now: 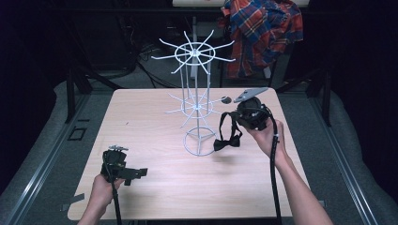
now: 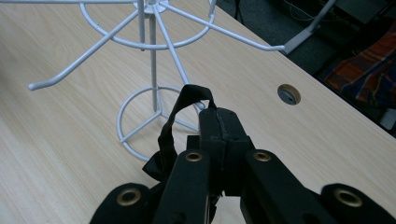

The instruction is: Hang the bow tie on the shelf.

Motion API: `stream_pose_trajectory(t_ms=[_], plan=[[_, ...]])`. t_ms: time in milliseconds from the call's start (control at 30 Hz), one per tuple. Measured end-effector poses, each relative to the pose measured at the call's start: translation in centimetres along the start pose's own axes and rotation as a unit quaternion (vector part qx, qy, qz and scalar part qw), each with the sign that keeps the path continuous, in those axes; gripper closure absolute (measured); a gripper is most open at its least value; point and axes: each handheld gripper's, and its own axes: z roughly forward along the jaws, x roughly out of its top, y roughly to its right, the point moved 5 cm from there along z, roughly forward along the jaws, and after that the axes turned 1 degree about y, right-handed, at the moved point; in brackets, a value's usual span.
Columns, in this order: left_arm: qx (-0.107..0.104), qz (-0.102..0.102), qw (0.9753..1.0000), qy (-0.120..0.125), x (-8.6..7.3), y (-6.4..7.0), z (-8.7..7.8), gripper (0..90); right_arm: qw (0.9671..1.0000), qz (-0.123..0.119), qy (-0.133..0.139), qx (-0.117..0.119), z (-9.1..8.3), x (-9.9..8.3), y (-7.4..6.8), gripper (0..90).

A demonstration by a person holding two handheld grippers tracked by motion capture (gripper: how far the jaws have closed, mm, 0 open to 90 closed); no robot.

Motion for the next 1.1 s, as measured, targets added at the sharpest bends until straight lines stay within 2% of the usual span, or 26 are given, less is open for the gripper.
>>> stream_pose_trajectory(t_ms=[667,1100], plan=[[0.000,0.000,1.0000,0.001,0.0,0.0,0.0,0.0,0.9998,0.011,-0.015,0.005,1.4,-0.3,-0.4,89.7],[0.000,0.001,1.0000,0.001,0.0,0.0,0.0,0.0,0.9997,0.018,-0.013,0.013,2.0,-0.4,-1.0,87.4]])
